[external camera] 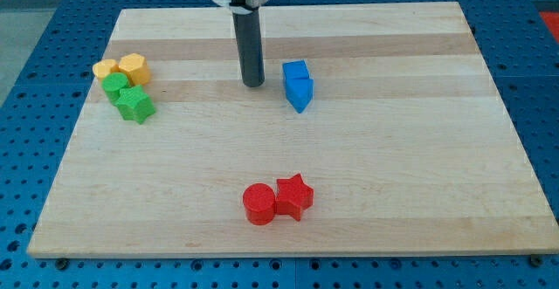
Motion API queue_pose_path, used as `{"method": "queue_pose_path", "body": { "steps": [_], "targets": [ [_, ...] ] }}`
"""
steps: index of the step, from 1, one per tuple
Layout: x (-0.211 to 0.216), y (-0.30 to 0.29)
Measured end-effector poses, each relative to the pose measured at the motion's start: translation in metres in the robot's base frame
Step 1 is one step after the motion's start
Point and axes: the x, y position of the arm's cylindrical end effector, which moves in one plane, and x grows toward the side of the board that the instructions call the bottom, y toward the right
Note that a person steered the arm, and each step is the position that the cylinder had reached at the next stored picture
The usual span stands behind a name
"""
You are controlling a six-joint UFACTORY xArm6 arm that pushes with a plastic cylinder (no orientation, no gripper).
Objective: Separate the red star from the red circle
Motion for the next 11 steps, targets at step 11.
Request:
{"method": "queue_pose_path", "body": {
  "steps": [11],
  "targets": [
    [0.203, 0.055]
  ]
}}
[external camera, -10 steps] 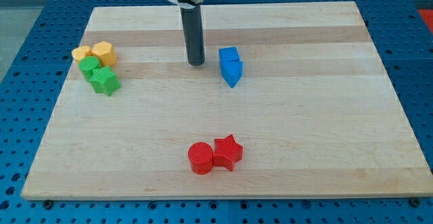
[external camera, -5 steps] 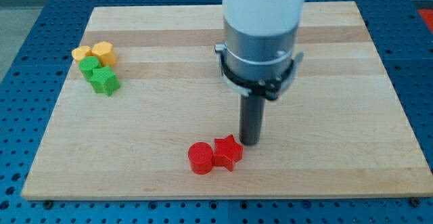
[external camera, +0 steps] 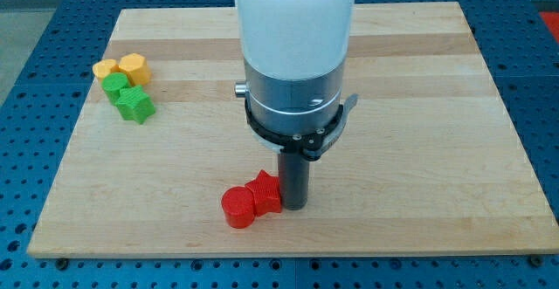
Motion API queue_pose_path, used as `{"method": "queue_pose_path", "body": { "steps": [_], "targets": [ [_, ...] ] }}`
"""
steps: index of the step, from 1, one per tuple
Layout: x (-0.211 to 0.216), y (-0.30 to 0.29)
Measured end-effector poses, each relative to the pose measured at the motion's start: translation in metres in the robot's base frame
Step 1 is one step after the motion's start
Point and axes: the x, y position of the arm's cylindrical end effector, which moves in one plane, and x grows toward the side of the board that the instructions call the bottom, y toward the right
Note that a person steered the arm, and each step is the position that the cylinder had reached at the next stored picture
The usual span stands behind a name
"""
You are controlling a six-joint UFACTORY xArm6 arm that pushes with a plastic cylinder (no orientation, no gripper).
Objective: Separate the red star from the red circle
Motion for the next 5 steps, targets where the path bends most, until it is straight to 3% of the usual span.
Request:
{"method": "queue_pose_path", "body": {
  "steps": [5],
  "targets": [
    [0.020, -0.063]
  ]
}}
